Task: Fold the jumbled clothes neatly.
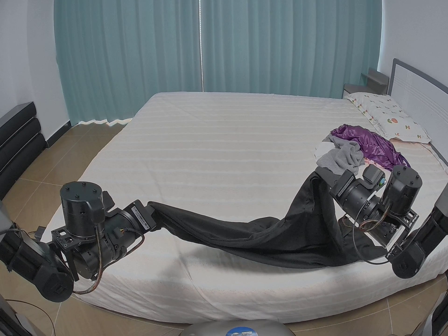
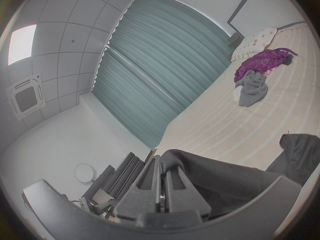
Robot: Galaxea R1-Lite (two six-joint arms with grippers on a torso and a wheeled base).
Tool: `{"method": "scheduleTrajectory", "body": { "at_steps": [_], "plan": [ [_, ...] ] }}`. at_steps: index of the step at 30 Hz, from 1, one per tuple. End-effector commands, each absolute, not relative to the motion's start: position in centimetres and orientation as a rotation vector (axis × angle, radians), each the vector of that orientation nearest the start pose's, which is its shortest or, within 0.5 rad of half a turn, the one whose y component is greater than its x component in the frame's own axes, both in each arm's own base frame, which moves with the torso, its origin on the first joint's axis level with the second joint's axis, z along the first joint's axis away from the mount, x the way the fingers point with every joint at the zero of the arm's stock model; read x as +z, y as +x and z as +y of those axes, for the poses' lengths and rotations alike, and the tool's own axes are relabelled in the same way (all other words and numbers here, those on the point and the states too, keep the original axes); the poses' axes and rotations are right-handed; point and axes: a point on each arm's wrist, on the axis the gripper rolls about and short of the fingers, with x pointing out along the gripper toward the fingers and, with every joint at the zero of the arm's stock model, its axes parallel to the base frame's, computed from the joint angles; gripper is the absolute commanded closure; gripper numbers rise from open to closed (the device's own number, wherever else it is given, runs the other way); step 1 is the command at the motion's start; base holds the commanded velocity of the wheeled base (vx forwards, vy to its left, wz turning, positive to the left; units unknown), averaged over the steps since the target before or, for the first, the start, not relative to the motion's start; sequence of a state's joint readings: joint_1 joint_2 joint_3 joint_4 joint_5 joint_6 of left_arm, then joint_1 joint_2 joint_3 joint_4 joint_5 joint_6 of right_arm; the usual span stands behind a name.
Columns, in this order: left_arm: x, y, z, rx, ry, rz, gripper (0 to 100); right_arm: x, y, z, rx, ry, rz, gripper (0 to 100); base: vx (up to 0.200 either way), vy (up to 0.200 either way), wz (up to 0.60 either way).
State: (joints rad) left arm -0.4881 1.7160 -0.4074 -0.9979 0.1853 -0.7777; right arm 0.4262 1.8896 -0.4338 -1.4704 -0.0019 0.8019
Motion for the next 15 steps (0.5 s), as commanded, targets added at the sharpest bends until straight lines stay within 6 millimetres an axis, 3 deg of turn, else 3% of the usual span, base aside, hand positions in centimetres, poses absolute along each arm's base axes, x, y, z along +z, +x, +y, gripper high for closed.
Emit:
{"method": "scheduleTrajectory", "body": {
  "at_steps": [1, 4, 11, 15],
  "plan": [
    [12.2, 22.5, -11.9, -0.189, -0.668, 0.381, 100, 13.4, 25.3, 11.7, 0.425, 0.795, 0.131, 100, 0.0, 0.0, 0.0],
    [12.3, 22.2, -11.8, -0.189, -0.668, 0.379, 100, 13.5, 24.7, 11.4, 0.416, 0.789, 0.128, 100, 0.0, 0.0, 0.0],
    [12.3, 21.0, -11.0, -0.174, -0.664, 0.378, 100, 13.4, 22.9, 10.7, 0.375, 0.725, 0.112, 100, -0.2, 0.0, 0.0],
    [14.3, 19.3, -10.3, -0.198, -0.69, 0.299, 100, 15.8, 21.0, 10.3, 0.387, 0.72, 0.021, 100, -0.2, 0.0, 0.0]
  ]
}}
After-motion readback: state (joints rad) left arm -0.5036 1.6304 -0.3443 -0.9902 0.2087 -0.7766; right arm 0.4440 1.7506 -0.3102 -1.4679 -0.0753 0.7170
